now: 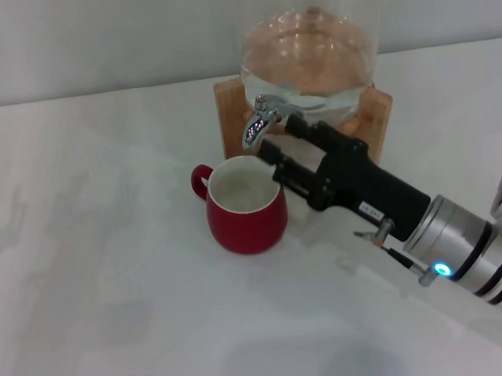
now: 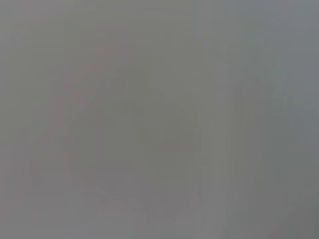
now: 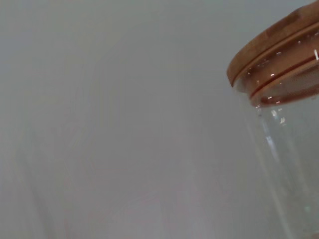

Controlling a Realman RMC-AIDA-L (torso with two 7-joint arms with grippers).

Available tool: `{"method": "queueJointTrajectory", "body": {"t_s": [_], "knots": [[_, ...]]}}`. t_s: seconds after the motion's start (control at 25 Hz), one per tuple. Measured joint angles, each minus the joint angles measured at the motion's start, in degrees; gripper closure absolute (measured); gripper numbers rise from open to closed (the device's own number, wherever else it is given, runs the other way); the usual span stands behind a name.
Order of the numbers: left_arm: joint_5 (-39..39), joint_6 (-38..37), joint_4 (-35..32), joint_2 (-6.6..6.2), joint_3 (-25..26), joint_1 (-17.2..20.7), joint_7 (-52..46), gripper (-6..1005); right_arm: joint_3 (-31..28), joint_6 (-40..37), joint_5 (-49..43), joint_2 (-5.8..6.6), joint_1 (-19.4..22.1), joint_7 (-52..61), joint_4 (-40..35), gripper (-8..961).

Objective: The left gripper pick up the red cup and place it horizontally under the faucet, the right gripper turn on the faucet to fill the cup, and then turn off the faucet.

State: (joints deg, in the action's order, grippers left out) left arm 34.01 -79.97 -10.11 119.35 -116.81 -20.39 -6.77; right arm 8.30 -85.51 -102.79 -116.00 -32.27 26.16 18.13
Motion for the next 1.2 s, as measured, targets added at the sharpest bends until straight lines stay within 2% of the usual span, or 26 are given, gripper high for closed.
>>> {"method": "queueJointTrajectory", "body": {"t_s": [0.2,0.4,0.84,1.2], "knots": [[0.0,0.0,0.0,0.0,0.0,0.0,0.0,249,0.2,-2.5,-4.2,0.19,0.5,0.4,0.3,295],[0.0,0.0,0.0,0.0,0.0,0.0,0.0,249,-1.4,-8.1,-5.7,0.37,2.8,0.5,-0.6,295],[0.0,0.1,0.1,-0.1,0.1,0.3,0.0,249,-10.6,-6.8,-5.6,0.66,3.2,1.9,-5.5,295],[0.1,0.1,0.4,-0.18,0.3,0.3,0.0,249,-12.7,-6.2,-2.9,0.78,4.0,3.2,-8.2,294]]}}
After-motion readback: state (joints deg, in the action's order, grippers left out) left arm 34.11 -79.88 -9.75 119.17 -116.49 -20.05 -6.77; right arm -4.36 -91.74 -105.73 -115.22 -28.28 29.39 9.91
